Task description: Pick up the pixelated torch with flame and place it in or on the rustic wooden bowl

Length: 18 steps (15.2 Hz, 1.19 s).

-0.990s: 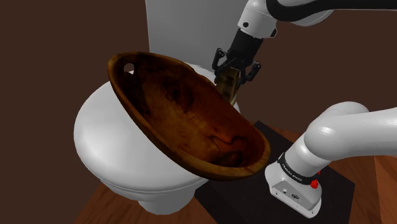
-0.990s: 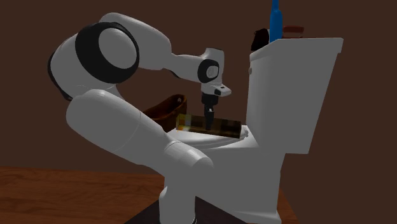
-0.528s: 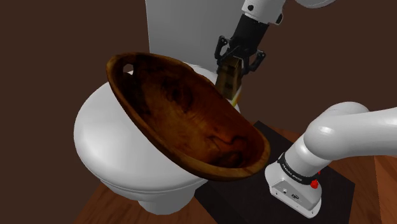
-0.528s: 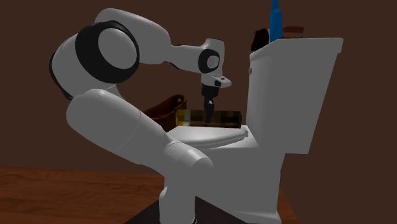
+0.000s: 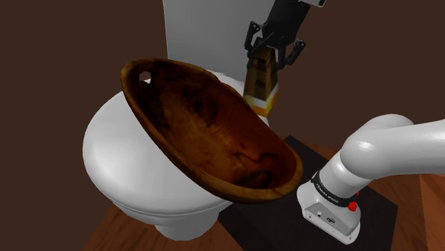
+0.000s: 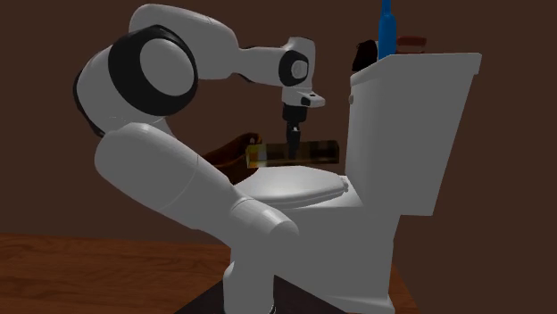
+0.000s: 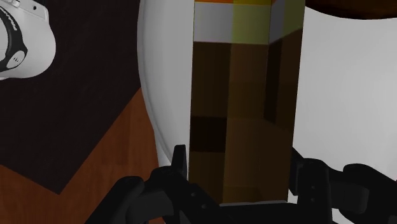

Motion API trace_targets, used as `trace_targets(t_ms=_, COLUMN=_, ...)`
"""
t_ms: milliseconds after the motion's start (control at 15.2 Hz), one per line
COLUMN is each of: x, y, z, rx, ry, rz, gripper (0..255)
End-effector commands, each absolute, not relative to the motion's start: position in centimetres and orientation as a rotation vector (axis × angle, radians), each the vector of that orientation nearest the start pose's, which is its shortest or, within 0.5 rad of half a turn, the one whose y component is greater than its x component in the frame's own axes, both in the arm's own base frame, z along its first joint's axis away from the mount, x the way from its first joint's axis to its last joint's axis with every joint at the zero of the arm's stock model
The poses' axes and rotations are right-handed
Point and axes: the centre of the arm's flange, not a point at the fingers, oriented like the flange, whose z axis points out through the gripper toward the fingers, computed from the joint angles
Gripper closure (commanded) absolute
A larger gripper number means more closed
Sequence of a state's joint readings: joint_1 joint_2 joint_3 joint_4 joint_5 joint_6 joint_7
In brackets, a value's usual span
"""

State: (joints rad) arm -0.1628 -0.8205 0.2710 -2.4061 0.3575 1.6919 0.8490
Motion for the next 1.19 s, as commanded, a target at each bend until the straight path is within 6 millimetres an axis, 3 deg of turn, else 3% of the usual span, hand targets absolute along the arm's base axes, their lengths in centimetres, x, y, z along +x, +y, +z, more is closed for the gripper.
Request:
trace_targets(t_ms=0, x=31.3, y=9.0, z=58.8, rx=-2.7, ry=1.211, rz=-0.02, gripper=255)
trace_targets(t_ms=1122, x=31.3, y=9.0, z=67.8, rx=-2.7, ry=1.211, rz=-0.02, gripper=255)
